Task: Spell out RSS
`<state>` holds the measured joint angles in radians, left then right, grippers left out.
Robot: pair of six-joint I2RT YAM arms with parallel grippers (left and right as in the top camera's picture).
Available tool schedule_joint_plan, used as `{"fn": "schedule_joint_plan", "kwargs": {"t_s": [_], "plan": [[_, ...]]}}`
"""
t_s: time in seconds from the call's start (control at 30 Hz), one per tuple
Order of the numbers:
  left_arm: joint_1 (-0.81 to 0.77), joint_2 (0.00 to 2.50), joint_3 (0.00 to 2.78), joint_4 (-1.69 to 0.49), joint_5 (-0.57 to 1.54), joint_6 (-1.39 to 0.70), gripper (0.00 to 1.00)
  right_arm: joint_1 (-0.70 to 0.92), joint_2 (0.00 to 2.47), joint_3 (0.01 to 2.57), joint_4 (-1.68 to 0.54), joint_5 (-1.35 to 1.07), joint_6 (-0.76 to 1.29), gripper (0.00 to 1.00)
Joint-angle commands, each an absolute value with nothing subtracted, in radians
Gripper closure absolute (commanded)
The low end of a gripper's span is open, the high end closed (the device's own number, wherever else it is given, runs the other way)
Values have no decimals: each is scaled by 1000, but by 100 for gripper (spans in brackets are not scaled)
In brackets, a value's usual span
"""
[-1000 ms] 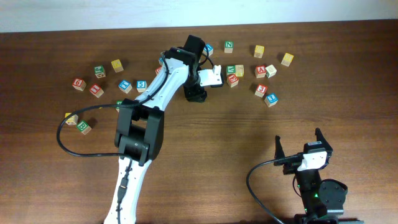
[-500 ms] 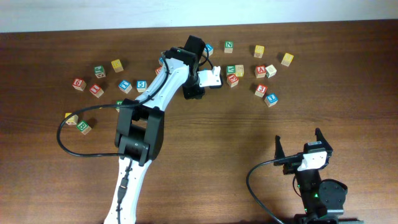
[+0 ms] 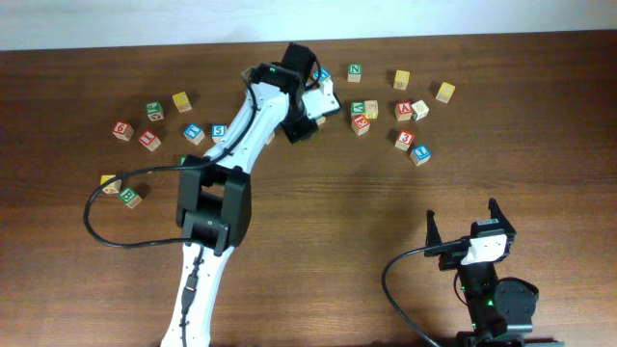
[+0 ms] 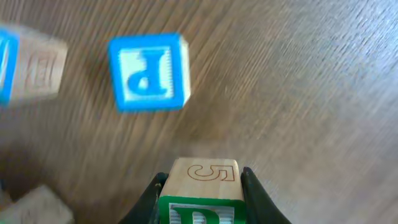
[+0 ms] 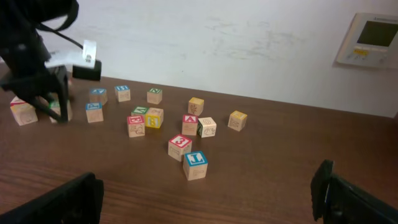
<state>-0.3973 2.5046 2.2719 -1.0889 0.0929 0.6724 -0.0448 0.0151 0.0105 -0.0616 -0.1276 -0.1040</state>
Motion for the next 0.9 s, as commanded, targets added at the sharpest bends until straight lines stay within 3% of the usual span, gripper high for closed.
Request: {"fn": "schedule_joint_plan", "kwargs": {"t_s": [0.0, 0.2, 0.43, 0.57, 0.67, 0.87], "plan": [[-387, 2524, 2356, -1198, 78, 297, 100, -39, 7, 6, -68, -123, -93, 2], [-383, 2505, 2359, -1357, -23, -33, 100, -39, 7, 6, -68, -123, -93, 2], [-412, 2343, 2334, -1411, -23, -91, 100, -39, 7, 6, -68, -122, -93, 2], [-417, 2144, 2091, -1247, -49, -90, 100, -39, 7, 6, -68, -123, -93, 2], [-384, 1953, 1727, -994, -46, -134, 100, -39, 7, 6, -68, -123, -93, 2], [-381, 1938, 1519, -856, -53, -430, 100, -39, 7, 6, -68, -122, -93, 2]]}}
